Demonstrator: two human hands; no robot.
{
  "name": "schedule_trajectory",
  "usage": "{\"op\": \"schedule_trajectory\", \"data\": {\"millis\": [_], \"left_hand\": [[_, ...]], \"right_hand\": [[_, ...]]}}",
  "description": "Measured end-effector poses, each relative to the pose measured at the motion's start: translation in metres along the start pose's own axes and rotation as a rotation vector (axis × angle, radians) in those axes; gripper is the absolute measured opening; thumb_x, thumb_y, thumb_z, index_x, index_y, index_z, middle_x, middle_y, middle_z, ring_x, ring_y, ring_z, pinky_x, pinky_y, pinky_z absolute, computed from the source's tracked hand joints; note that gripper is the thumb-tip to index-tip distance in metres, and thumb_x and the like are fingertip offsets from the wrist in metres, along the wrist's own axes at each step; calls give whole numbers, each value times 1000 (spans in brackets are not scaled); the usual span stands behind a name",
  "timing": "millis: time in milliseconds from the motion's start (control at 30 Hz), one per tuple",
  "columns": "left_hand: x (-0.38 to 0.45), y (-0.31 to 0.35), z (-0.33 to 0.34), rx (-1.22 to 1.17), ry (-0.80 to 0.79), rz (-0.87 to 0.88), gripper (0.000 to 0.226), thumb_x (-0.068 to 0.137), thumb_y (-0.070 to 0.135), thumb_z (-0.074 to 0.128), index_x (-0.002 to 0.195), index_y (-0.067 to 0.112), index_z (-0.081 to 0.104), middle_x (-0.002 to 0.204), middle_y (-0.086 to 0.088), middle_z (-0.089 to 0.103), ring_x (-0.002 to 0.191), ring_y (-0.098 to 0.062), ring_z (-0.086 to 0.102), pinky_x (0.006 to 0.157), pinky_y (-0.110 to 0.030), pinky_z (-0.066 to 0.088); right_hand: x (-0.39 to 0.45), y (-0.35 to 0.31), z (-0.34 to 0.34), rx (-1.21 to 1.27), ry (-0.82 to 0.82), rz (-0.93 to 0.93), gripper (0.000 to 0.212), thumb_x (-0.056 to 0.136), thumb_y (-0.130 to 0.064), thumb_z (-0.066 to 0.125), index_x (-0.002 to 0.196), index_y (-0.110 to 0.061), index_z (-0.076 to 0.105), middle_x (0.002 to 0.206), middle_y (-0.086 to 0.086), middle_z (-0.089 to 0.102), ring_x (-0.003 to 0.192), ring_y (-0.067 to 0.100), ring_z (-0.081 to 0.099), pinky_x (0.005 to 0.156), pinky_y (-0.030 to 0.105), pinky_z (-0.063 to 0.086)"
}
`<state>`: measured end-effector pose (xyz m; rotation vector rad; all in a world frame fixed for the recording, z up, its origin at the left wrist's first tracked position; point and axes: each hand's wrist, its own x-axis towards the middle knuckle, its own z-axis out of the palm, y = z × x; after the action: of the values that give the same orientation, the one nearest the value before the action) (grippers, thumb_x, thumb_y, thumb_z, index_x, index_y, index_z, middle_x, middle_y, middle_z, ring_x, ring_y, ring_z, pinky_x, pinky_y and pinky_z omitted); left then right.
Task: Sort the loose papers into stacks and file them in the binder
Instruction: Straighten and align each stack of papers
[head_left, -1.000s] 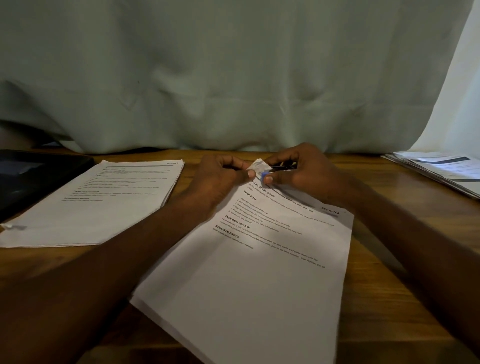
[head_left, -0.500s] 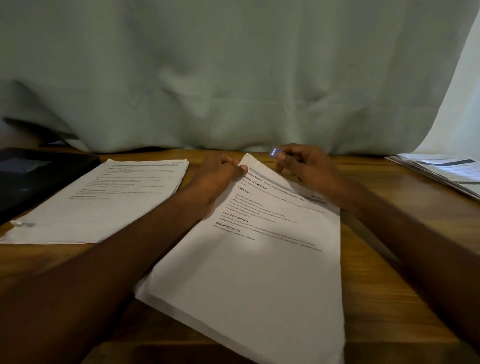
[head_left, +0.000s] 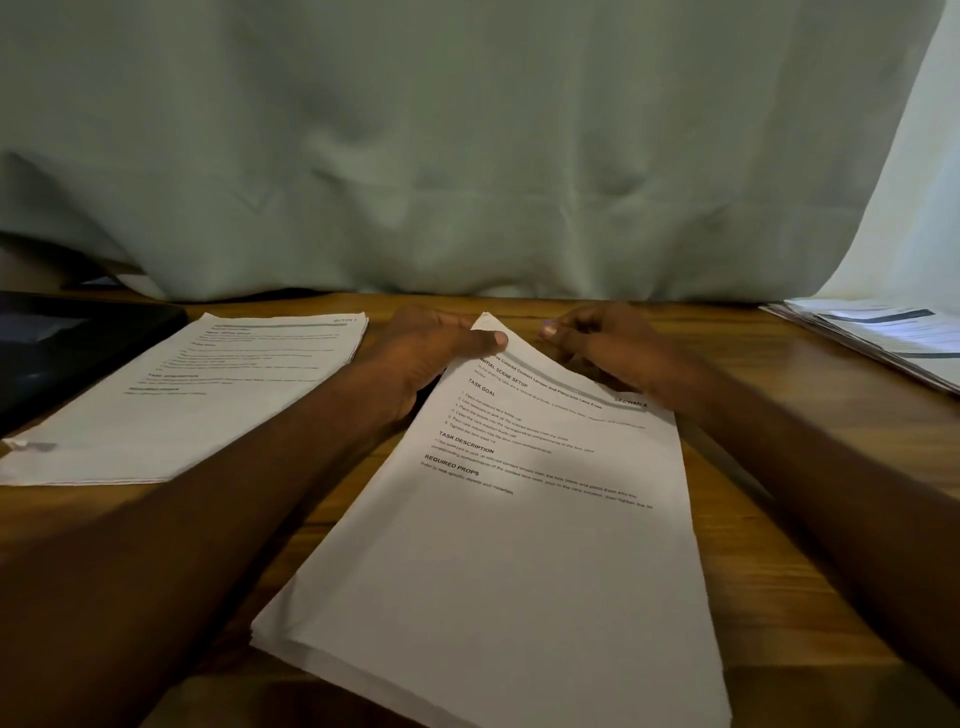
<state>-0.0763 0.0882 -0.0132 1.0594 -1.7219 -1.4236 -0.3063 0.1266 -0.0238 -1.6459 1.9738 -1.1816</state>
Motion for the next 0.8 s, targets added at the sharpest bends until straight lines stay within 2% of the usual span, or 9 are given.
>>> {"op": "schedule_trajectory", "data": {"millis": [133, 200, 333, 400, 500, 567, 667, 733, 800], "left_hand": [[3, -1, -1, 45, 34, 45, 29, 85, 23, 82, 106, 5, 72, 88, -7, 79, 77, -26, 78, 78, -40, 63], [4, -1, -3, 18, 54, 56, 29, 85, 23, 82, 106, 5, 72, 89, -8, 79, 80, -27, 78, 82, -43, 63], [6, 5, -8, -55, 115, 88, 15, 88, 15, 78, 90, 2, 70, 84, -14, 78, 66, -21, 76, 59, -24, 60], [7, 7, -11, -90, 132, 111, 13, 88, 13, 76, 85, 2, 69, 76, -12, 77, 57, -18, 73, 51, -22, 56], [7, 6, -18, -117, 137, 126, 15, 88, 16, 78, 88, 3, 72, 77, -9, 78, 64, -20, 75, 56, -25, 59], [8, 6, -23, -162, 146, 120, 21, 87, 18, 79, 97, 0, 74, 87, -12, 79, 75, -26, 77, 67, -33, 62], [10, 7, -33, -317, 192, 121, 21, 85, 16, 80, 96, 1, 71, 87, -14, 78, 70, -26, 76, 57, -34, 60], [12, 6, -40, -431, 222, 109, 29, 82, 16, 82, 105, 2, 71, 91, -16, 78, 71, -28, 76, 58, -39, 60], [17, 4, -47, -512, 255, 90, 32, 81, 16, 83, 108, 3, 70, 92, -15, 78, 71, -29, 76, 57, -40, 60]], "right_hand": [[4, 10, -2, -368, 56, -84, 36, 91, -50, 71, 111, -20, 76, 103, -1, 74, 94, 14, 66, 87, 36, 55], [4, 14, -8, -405, 42, -49, 34, 90, -47, 73, 110, -19, 77, 102, 1, 75, 92, 15, 66, 84, 33, 54], [4, 16, -12, -469, 48, -47, 28, 93, -42, 72, 110, -21, 78, 101, -1, 76, 86, 11, 66, 72, 29, 53], [6, 17, -13, -556, 29, -48, 26, 96, -41, 66, 110, -23, 78, 101, -3, 76, 81, 8, 65, 65, 27, 50], [5, 15, -15, -640, 89, -35, 42, 97, -57, 57, 108, -21, 75, 97, -2, 74, 80, 12, 65, 73, 32, 55], [4, 11, -18, -578, 273, -94, 48, 97, -61, 54, 109, -20, 74, 97, 1, 71, 81, 14, 64, 73, 31, 52], [-2, -4, -21, -272, 484, -167, 51, 99, -62, 48, 111, -19, 72, 93, -4, 69, 80, 9, 62, 67, 26, 46], [-9, -18, -20, 98, 429, -95, 53, 96, -69, 47, 110, -22, 69, 93, -8, 71, 85, 9, 67, 74, 29, 56], [-16, -28, -18, 432, 200, 48, 50, 94, -70, 51, 109, -26, 70, 94, -9, 76, 88, 15, 74, 74, 36, 60]]}}
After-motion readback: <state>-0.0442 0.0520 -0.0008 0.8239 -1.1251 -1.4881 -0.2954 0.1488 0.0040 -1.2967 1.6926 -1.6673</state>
